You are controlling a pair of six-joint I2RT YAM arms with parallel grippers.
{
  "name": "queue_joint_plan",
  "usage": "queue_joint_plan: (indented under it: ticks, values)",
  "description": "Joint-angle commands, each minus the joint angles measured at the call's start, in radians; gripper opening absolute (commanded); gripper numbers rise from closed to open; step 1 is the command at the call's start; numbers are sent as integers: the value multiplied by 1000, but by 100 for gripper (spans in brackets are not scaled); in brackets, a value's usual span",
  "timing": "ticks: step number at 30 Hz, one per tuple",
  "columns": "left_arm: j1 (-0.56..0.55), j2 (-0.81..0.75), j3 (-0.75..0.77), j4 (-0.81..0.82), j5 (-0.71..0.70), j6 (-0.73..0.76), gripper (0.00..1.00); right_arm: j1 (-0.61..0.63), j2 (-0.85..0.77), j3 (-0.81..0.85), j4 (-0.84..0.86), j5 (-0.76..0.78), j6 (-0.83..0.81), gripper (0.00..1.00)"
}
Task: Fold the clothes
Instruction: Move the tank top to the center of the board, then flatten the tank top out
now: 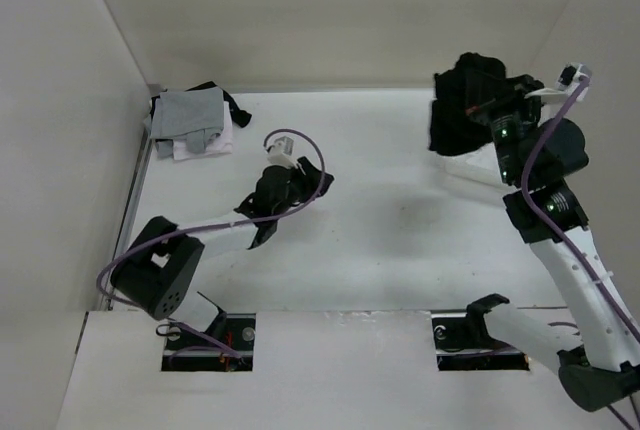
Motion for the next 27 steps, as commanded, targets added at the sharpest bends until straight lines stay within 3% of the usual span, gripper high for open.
queue_joint_plan:
  ticks: [1,6,8,11,13,16,22,27]
  values:
    - [75,-171,-41,4,-27,-48,41,167,-49,55,83,-81,-49,8]
    - [207,-331,-92,-92,-42,-76,45,363,-43,-104,110,-78,24,14]
    - [281,-395,-127,-141,-44,-111,48,394,2,-257,142,-84,98,27]
    - [384,-467,-196,-200,-56,-149,53,388,120,-441,118,-88,138,57]
    - [450,-506,-250,-229,-67,-169,54,358,155,-508,87,-70,135,64]
    - [503,-507,-310,-237,-71,-154,56,341,193,-592,130,-87,158,65]
    - [455,-415,-311,-255,-77,-88,55,402,373,-591,133,-180,166,44]
    - [343,-294,-242,-289,-145,2,58,425,515,-551,219,-173,166,62]
